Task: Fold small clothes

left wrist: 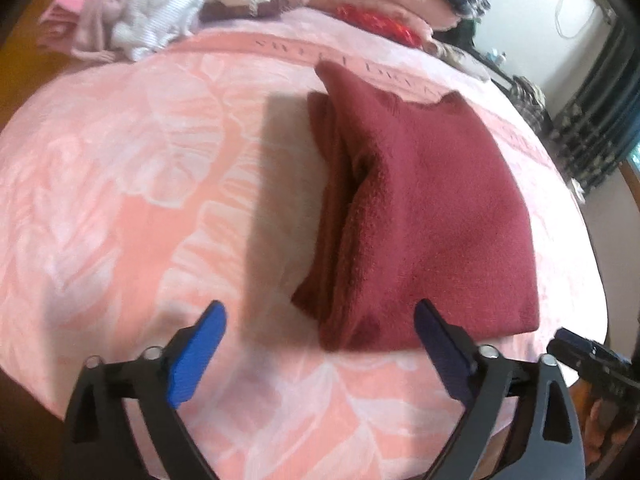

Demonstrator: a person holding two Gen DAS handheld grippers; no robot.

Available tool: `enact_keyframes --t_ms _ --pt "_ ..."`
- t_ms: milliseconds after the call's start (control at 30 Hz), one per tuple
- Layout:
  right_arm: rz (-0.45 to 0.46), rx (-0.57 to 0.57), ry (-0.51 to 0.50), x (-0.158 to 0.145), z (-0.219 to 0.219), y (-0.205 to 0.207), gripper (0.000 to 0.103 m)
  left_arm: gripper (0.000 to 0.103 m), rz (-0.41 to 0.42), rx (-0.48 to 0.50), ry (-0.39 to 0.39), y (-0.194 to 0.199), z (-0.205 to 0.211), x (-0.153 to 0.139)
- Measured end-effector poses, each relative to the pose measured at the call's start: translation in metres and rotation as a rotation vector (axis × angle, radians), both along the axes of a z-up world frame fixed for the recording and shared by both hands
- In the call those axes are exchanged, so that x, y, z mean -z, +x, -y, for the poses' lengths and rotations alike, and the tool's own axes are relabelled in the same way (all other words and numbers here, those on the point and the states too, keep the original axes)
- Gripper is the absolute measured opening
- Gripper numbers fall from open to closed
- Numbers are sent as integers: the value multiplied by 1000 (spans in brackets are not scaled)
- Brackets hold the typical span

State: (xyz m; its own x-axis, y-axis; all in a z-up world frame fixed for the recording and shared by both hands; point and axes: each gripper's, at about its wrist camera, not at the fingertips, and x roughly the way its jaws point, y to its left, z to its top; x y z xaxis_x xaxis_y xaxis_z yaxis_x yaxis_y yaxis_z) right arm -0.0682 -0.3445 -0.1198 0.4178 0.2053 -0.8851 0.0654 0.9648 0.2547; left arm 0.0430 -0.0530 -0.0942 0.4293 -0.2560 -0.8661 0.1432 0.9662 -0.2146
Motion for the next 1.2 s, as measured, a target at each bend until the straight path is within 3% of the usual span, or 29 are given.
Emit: enact_keyframes --t_ms 133,333,600,1200 --pt "11 -15 -76 -12 -14 -10 81 99 -31 -11 21 -11 -1 -12" --pt "21 -17 -100 -27 -24 -18 88 99 -16 24 119 -27 6 -28" --pt "59 -34 -98 -51 -36 -28 91 99 3 30 90 -48 -1 -53" --pt "88 -7 -98 -81 -45 -40 92 99 146 38 128 -82 3 -107"
